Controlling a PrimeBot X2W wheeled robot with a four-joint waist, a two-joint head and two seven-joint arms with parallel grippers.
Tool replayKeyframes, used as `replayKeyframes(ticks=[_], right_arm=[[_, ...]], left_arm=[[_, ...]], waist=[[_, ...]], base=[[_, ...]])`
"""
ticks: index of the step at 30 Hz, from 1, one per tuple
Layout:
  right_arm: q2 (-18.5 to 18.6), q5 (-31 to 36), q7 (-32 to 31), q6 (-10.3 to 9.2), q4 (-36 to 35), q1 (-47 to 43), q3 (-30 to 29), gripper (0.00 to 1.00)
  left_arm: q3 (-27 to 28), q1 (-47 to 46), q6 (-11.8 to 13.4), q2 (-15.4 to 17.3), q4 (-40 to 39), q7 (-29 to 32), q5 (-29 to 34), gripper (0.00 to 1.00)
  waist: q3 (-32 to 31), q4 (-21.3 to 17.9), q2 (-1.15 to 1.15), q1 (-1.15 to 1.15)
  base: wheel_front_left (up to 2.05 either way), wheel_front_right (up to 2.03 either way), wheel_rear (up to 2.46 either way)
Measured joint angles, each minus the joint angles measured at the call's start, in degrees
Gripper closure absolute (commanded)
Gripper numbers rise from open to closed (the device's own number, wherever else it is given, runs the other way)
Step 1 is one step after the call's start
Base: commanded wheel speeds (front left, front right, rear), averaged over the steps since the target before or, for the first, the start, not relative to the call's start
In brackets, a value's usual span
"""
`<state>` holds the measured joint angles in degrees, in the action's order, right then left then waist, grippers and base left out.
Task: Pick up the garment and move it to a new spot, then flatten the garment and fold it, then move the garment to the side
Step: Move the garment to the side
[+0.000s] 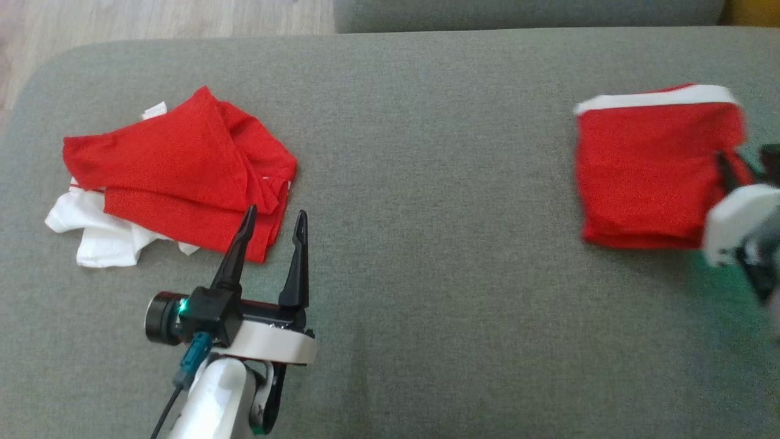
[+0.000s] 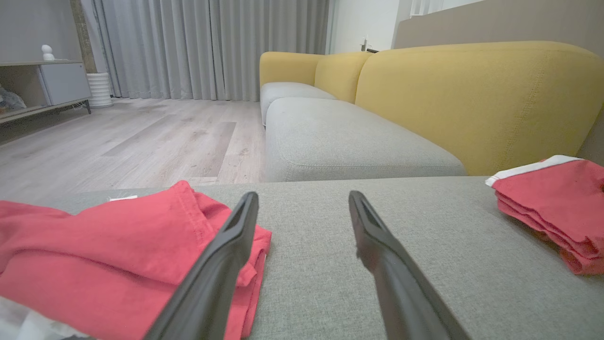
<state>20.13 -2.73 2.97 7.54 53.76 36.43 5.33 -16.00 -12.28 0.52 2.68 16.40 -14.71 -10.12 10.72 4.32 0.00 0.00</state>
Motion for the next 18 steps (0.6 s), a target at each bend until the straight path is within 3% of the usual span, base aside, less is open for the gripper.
replayKeyframes(ticks=[9, 18], right_arm=[[14.91, 1.57, -2.56, 0.0, 0.44, -0.86, 1.45, 1.0], [17.24, 5.2, -2.49, 0.0, -0.74, -0.82, -4.46, 1.0]], left_arm=[[0.12, -0.12, -0.11, -0.01, -0.94, 0.0, 0.02, 0.0], [1.03, -1.23, -0.63, -0.01, -1.92, 0.0, 1.22, 0.0]], waist=[[2.8, 0.46, 0.0, 0.0], [5.57, 2.03, 0.0, 0.01]], base=[[0.0, 0.0, 0.0], [0.0, 0.0, 0.0]])
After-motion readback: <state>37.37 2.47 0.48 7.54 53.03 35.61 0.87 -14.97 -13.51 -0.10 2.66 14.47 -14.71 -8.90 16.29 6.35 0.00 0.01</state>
